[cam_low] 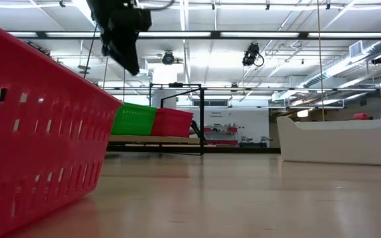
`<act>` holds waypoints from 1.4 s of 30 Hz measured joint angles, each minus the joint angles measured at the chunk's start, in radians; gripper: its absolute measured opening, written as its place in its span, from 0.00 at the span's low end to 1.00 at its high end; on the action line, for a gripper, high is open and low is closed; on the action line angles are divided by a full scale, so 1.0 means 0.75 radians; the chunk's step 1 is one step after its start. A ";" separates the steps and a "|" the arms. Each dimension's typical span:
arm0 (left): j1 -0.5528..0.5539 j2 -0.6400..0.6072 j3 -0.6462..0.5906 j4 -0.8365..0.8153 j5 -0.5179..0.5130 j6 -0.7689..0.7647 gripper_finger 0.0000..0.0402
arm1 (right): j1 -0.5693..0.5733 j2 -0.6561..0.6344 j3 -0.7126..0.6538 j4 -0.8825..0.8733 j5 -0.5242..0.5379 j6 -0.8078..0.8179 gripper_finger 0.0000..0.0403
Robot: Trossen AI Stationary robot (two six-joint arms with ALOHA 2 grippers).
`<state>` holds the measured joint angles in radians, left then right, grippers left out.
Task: Stack baskets on shelf by color
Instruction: Stack the top green bin on top of the green bin on the shelf
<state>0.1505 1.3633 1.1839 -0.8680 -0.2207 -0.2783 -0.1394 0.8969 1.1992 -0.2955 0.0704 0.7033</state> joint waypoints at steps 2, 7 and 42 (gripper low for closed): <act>-0.015 0.058 0.000 -0.020 0.002 -0.086 0.37 | -0.001 0.000 0.000 -0.005 0.000 -0.008 0.66; -0.034 0.170 -0.001 -0.023 -0.023 -0.254 0.50 | -0.001 0.000 0.000 -0.016 -0.013 -0.015 0.66; -0.049 0.405 -0.001 -0.152 0.007 -0.165 0.13 | -0.001 0.000 0.000 -0.059 -0.040 0.001 0.66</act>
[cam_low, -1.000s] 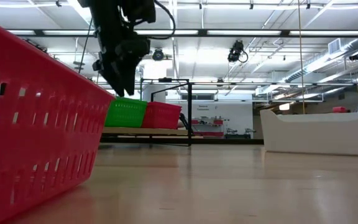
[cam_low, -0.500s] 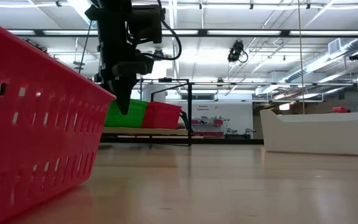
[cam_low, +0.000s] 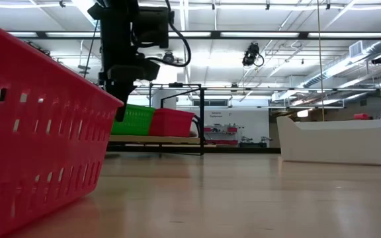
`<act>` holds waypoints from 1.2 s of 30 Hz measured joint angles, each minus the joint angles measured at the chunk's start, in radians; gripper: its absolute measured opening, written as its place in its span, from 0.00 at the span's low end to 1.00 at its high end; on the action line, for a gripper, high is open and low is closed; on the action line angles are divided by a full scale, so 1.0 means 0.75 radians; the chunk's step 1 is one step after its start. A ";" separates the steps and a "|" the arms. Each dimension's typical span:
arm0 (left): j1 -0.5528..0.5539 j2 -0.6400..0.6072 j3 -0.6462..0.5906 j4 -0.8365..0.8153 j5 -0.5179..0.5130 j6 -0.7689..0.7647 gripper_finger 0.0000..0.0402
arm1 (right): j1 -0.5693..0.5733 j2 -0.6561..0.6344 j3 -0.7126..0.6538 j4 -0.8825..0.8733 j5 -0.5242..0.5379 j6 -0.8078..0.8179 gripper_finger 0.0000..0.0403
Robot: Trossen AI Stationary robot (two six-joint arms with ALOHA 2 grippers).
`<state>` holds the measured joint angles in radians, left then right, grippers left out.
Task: Stack baskets on shelf by color
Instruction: Stack the top green bin on top of the green bin on the shelf
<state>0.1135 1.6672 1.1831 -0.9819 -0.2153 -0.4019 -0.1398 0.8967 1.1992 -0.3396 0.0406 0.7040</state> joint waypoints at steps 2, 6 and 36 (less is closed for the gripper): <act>0.001 -0.001 0.000 -0.012 0.003 0.004 0.11 | 0.000 0.000 0.000 0.000 0.000 0.000 0.66; 0.001 -0.001 0.000 -0.022 0.019 0.035 0.07 | 0.000 0.000 0.000 0.000 0.000 0.000 0.66; 0.011 -0.001 -0.001 -0.035 -0.052 -0.212 0.03 | 0.000 0.000 0.000 -0.020 0.000 -0.001 0.66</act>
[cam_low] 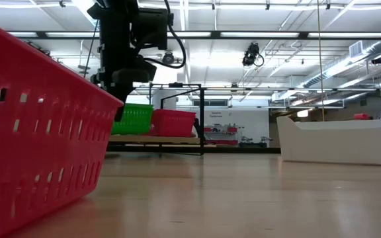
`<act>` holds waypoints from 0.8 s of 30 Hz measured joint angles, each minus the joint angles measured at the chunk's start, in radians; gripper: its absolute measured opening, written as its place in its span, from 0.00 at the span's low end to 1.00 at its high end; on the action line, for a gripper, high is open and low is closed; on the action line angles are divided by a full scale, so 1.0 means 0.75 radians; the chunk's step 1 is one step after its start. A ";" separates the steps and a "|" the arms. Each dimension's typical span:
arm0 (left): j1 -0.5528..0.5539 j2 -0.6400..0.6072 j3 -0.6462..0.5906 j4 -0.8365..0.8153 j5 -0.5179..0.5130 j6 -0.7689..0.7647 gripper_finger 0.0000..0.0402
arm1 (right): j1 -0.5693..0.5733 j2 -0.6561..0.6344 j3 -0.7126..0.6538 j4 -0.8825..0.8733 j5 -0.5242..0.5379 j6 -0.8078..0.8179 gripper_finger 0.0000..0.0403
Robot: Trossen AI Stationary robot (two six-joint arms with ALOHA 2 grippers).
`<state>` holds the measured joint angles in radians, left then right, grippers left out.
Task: Stack baskets on shelf by color
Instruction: Stack the top green bin on top of the green bin on the shelf
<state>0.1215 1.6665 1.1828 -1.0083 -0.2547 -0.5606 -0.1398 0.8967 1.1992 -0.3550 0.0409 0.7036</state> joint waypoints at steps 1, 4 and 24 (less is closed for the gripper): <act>0.000 0.000 0.000 -0.001 0.000 0.000 0.03 | 0.000 0.000 0.000 0.000 0.000 -0.001 0.66; 0.000 0.000 0.000 -0.001 -0.002 0.000 0.04 | 0.000 0.000 0.000 0.000 0.000 -0.006 0.66; -0.001 0.000 -0.001 -0.019 -0.014 -0.069 0.11 | 0.000 0.000 0.000 -0.001 -0.011 -0.010 0.66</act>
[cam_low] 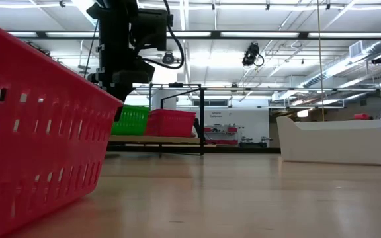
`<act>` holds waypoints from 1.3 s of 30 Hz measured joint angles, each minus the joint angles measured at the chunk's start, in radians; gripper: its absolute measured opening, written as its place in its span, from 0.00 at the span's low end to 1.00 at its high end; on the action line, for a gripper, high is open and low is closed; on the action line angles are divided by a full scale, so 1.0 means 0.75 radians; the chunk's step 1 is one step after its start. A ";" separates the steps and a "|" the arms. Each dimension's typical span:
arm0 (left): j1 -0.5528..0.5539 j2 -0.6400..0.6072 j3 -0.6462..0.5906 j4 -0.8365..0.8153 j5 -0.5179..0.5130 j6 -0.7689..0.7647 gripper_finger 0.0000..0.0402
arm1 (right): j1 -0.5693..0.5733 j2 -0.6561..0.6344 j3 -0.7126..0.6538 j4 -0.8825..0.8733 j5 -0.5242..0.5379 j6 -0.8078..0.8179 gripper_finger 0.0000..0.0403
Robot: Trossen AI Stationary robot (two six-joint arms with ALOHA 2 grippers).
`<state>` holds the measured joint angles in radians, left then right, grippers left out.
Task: Stack baskets on shelf by color
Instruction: Stack the top green bin on top of the green bin on the shelf, then stack the top white bin on top of the white bin on the shelf
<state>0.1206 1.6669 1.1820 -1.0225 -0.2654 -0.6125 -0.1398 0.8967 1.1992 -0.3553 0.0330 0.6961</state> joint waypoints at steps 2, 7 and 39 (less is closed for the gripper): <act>-0.001 0.000 0.000 0.000 0.001 0.024 0.13 | 0.000 0.000 0.000 0.000 0.000 0.000 0.66; -0.001 0.000 0.000 -0.003 0.010 0.030 0.17 | 0.000 0.000 0.000 0.000 0.000 0.000 0.66; -0.534 -0.039 0.593 -0.168 0.282 0.028 0.37 | 0.000 -0.005 -0.001 -0.075 -0.117 -0.106 0.66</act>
<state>-0.2796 1.6379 1.6268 -1.1483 -0.0539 -0.5913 -0.1398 0.8933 1.1988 -0.4114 -0.0547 0.6168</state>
